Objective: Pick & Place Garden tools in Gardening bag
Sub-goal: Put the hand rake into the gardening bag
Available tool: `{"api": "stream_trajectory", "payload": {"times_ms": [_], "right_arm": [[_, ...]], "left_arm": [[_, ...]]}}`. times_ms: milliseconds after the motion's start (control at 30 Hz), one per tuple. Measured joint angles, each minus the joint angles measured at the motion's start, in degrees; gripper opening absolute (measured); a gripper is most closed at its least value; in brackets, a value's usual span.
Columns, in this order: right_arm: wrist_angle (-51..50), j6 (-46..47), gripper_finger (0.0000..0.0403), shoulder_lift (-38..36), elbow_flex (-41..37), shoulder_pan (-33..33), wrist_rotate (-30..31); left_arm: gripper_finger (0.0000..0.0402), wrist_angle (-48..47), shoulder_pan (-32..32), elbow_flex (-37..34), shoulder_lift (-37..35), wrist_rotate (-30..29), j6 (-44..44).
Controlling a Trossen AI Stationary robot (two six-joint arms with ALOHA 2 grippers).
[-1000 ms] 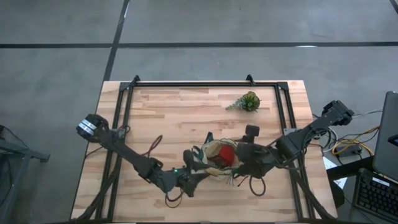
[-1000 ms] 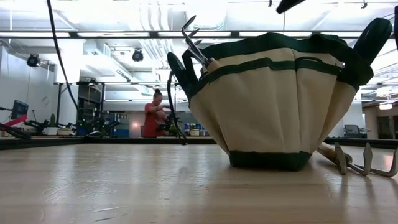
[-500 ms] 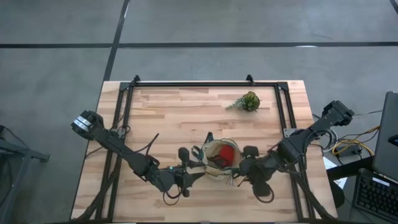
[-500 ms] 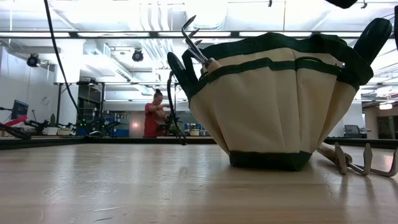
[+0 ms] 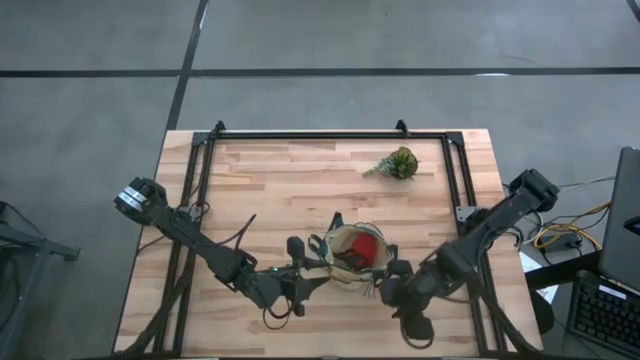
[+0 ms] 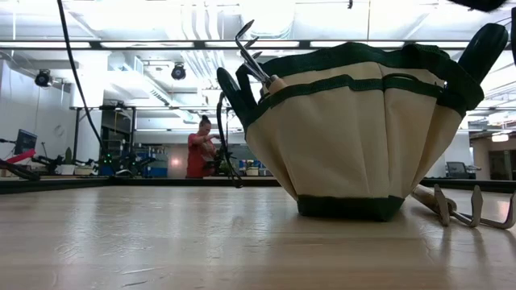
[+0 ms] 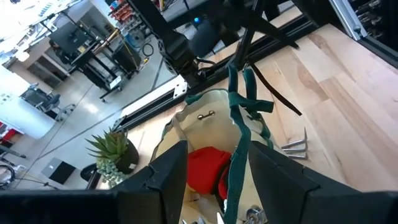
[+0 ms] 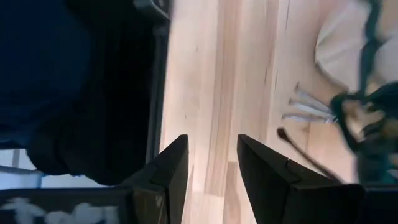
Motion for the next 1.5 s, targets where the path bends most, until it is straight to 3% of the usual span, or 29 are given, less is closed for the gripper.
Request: {"api": "stream_trajectory", "payload": {"times_ms": [367,800,933,1000,1333,1500], "right_arm": [[-1.0,0.7,0.0144,9.4,-0.6,2.4,0.7],[-5.6,2.5,0.0163,14.0,0.5,4.0,11.1],[-9.5,3.2,0.0155,12.4,2.8,3.7,20.2],[-9.5,3.4,0.0152,11.8,3.5,3.4,21.1],[-5.6,19.1,0.0157,10.8,4.9,7.1,17.3],[-3.4,27.3,0.0151,12.5,4.9,11.1,22.7]], "left_arm": [[0.0174,0.0,0.1,0.0,0.0,-0.6,-3.1],[0.0174,0.5,0.3,-0.1,-0.1,-4.1,-6.0],[0.0174,0.7,0.3,-0.1,-0.2,-4.1,-6.2],[0.0174,0.5,0.3,-0.1,-0.2,-4.1,-6.9],[0.0174,-1.3,0.4,-0.3,-0.2,-3.9,-8.9],[0.0174,-1.6,0.1,-0.3,-0.3,-3.9,-10.4]]}}
